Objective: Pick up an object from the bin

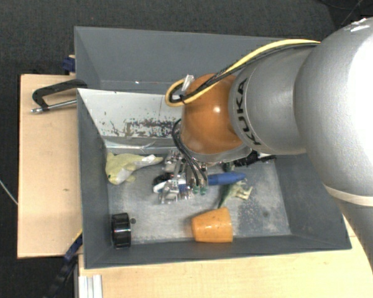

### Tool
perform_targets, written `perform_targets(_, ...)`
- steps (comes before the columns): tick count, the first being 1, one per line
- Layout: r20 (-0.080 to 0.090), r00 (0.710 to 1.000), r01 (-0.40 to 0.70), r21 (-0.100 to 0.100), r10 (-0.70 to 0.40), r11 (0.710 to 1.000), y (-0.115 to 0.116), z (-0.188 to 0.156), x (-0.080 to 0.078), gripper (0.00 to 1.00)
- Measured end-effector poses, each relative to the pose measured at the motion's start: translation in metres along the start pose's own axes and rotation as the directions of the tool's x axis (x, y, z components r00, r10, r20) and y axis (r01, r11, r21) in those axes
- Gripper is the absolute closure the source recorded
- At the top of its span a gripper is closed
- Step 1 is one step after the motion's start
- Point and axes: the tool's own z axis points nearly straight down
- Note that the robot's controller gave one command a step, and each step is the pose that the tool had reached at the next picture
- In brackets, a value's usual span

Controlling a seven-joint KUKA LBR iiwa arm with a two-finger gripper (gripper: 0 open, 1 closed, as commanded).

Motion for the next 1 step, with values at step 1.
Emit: perform_targets(1, 0.009, 0.998, -0.058, -0.002, 0.058, 0.998, -0.0015, -0.1638, -0.0069, 1.00)
